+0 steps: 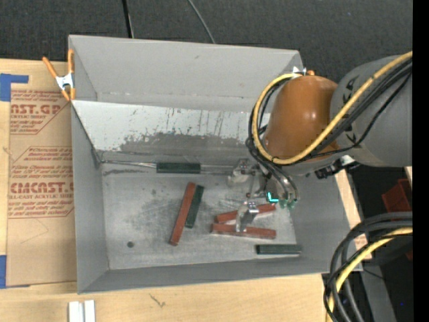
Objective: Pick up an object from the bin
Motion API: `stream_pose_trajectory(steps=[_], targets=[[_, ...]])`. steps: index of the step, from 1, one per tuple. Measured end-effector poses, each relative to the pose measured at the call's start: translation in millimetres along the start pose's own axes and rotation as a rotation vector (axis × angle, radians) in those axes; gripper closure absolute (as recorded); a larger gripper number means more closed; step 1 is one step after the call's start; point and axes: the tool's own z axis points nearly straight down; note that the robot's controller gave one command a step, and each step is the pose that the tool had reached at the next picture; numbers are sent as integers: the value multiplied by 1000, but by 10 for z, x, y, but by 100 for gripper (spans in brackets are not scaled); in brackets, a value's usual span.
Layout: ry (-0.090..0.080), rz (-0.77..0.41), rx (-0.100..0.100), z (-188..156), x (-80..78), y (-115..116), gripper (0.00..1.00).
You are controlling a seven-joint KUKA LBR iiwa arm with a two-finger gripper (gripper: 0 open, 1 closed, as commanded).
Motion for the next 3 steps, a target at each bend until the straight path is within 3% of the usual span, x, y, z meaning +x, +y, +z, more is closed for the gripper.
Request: stream_pose_trajectory(steps=[1,2,3], targets=[[-6,0,0,-26,-16,0,0],[-4,-83,0,862,147,-387,100],[-4,-83,0,863,147,-387,100]])
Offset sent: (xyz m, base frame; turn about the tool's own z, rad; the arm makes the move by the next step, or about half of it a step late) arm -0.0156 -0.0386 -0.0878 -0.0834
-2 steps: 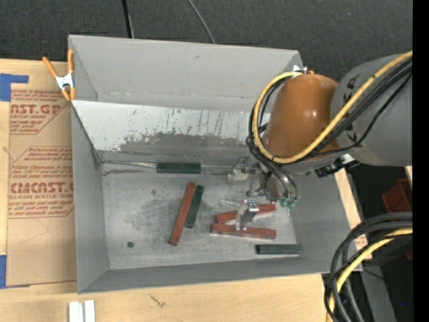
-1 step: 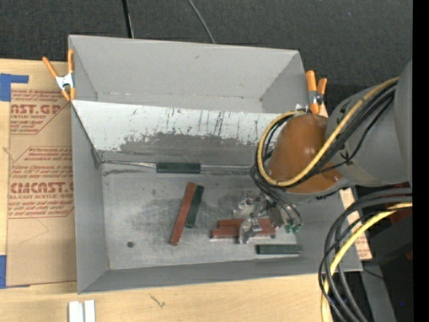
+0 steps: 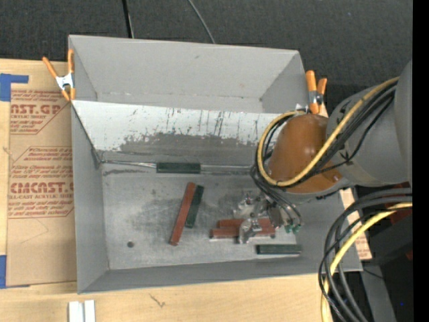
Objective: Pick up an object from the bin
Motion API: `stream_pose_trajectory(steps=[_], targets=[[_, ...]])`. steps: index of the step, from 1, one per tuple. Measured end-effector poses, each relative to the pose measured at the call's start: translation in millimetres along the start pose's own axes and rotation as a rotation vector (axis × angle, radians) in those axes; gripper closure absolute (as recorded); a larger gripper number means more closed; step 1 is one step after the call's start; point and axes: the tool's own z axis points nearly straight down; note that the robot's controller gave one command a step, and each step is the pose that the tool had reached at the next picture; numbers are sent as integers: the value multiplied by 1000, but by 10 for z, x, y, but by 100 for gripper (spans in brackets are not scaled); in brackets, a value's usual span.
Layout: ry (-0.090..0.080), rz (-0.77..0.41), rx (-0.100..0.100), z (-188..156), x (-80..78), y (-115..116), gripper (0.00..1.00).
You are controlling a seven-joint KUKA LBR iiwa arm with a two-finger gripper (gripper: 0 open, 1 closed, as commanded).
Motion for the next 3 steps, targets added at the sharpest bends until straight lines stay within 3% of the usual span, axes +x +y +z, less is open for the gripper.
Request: stream_pose_trajectory(steps=[1,2,3], targets=[[-2,61,-1,-1209,-182,-32,100],[-2,61,-1,-1208,-182,-31,100],[3,149,-1,-1485,-175,-52,100]])
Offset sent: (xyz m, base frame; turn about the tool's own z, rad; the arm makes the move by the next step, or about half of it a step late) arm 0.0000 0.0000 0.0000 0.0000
